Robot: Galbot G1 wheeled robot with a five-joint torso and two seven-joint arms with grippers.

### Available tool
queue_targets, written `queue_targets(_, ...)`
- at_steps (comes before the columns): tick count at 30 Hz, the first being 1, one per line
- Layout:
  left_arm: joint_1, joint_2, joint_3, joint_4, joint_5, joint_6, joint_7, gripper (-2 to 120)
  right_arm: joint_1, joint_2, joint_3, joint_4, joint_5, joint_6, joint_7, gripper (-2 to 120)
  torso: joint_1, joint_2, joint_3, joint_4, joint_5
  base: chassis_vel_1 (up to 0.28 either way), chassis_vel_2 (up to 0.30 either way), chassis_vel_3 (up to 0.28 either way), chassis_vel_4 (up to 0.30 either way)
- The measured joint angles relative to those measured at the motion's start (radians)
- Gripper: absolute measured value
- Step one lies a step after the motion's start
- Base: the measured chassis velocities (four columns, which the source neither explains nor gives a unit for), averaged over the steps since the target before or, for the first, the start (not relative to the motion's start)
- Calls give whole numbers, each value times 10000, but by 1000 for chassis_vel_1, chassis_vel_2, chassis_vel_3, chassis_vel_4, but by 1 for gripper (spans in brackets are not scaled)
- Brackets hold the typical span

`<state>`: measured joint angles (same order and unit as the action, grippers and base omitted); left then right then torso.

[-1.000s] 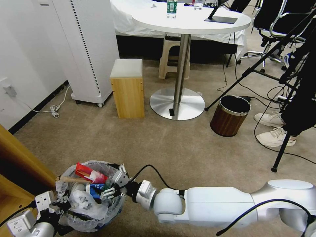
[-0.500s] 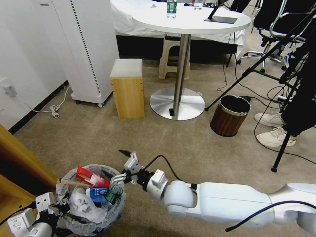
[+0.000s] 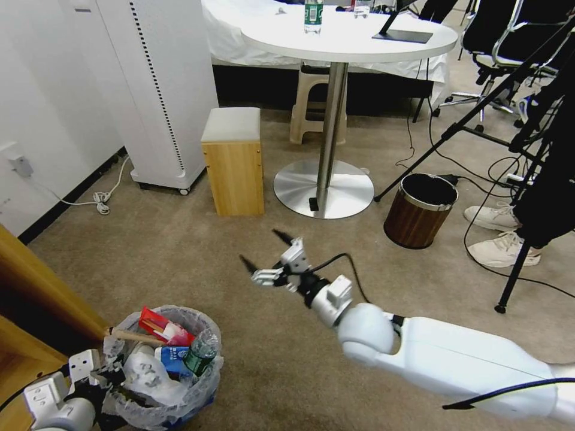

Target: Pick up the trash bin and place the garbage on the floor into it.

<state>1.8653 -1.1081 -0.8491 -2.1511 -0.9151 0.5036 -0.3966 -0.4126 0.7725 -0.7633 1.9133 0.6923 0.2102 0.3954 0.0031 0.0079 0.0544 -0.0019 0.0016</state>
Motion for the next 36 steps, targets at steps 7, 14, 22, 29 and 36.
queue_targets(7,-157,17,59,351,-36,-17,-57,0,-469,-98,796,-100,-178,81,-65,100,-1,1,0,0,-4,0,0,0,0)
queue_targets(14,-230,3,99,481,-4,-107,-84,0,-891,-223,1261,-294,-511,249,-146,100,-1,1,1,-6,-12,0,0,0,0)
queue_targets(22,-302,-15,131,489,18,-272,-122,24,-1292,-260,1778,-432,-813,377,-179,100,1,-4,5,-11,-30,0,0,0,0)
queue_targets(29,-499,-56,132,574,104,-560,-69,49,-1622,-352,2405,-593,-911,499,-222,100,2,-6,6,-11,-28,0,0,0,0)
queue_targets(36,-676,-74,91,506,189,-763,-44,74,-1958,-336,2945,-717,-1180,651,-281,100,2,-6,4,-6,-23,0,0,0,0)
